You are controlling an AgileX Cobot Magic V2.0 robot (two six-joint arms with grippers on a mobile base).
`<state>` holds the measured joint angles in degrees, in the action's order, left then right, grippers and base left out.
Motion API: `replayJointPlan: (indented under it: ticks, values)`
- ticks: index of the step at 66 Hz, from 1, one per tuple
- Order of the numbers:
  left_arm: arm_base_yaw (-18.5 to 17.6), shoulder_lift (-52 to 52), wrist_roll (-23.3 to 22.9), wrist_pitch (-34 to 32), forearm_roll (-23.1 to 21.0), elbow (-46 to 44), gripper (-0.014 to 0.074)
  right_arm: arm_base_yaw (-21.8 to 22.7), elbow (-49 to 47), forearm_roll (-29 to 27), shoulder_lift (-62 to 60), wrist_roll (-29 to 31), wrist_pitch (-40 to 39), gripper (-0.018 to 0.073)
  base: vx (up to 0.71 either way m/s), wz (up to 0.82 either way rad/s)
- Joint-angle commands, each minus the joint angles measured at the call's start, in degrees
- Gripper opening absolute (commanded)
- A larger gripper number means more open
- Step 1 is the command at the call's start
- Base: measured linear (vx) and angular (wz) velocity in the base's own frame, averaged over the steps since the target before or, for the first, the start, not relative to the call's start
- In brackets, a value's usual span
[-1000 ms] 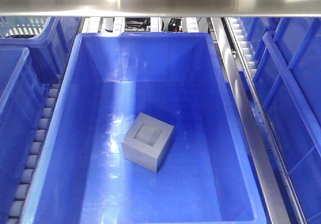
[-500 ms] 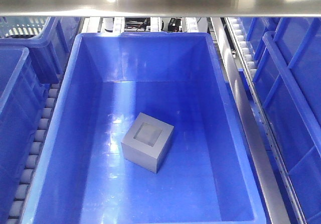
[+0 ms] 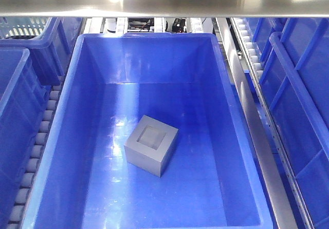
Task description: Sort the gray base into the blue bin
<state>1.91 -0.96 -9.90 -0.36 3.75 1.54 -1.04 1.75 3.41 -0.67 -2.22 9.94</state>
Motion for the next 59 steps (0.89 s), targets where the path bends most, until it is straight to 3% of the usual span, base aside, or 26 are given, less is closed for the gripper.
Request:
replayJointPlan:
  ticks: [1,59]
  values:
    - [-0.57,-0.5,-0.64,-4.02,-0.44,1.69,-0.0006,0.26,0.83,0.35,-0.66,0.31,-4.26,-0.0009,0.0,0.0]
    - [-0.57,-0.5,-0.64,-4.02,-0.44,1.64,-0.0006,0.26,0.83,0.35,-0.66,0.31,-4.26,-0.0009,0.0,0.0]
